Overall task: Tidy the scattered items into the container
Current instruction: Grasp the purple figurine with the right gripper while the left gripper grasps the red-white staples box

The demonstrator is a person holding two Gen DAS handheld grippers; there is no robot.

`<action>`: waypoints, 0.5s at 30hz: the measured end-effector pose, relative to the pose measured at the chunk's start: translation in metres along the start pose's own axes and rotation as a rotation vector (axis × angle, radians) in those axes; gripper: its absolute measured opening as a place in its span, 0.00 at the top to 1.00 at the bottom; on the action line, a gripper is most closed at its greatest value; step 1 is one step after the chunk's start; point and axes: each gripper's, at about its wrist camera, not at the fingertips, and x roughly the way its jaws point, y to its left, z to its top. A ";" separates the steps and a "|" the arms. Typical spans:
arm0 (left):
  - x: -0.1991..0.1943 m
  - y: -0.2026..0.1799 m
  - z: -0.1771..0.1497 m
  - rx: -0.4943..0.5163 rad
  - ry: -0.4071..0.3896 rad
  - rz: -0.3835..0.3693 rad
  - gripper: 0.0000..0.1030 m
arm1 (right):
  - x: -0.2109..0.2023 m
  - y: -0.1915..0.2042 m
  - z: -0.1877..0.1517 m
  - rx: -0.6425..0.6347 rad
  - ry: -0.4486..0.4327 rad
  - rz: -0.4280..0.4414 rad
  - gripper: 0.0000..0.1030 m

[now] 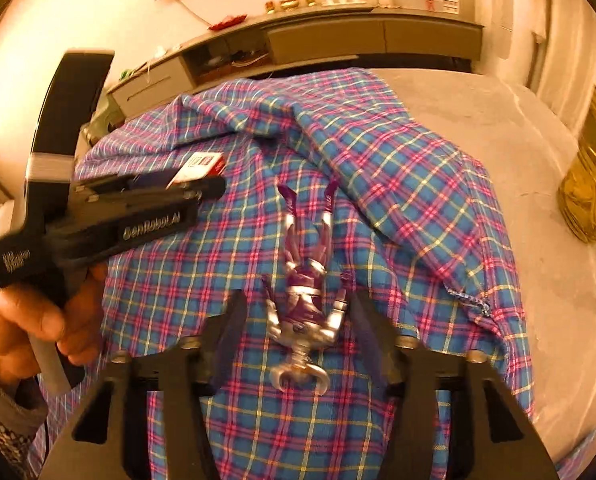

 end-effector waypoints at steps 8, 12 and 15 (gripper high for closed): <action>-0.046 0.009 -0.035 -0.036 -0.038 -0.036 0.63 | -0.021 0.010 0.007 0.022 -0.032 0.064 0.69; -0.077 0.013 -0.056 -0.057 -0.046 -0.052 0.63 | -0.029 0.025 0.007 0.009 -0.041 0.096 0.69; -0.098 0.013 -0.071 -0.064 -0.053 -0.035 0.63 | -0.035 0.038 0.001 -0.016 -0.045 0.124 0.69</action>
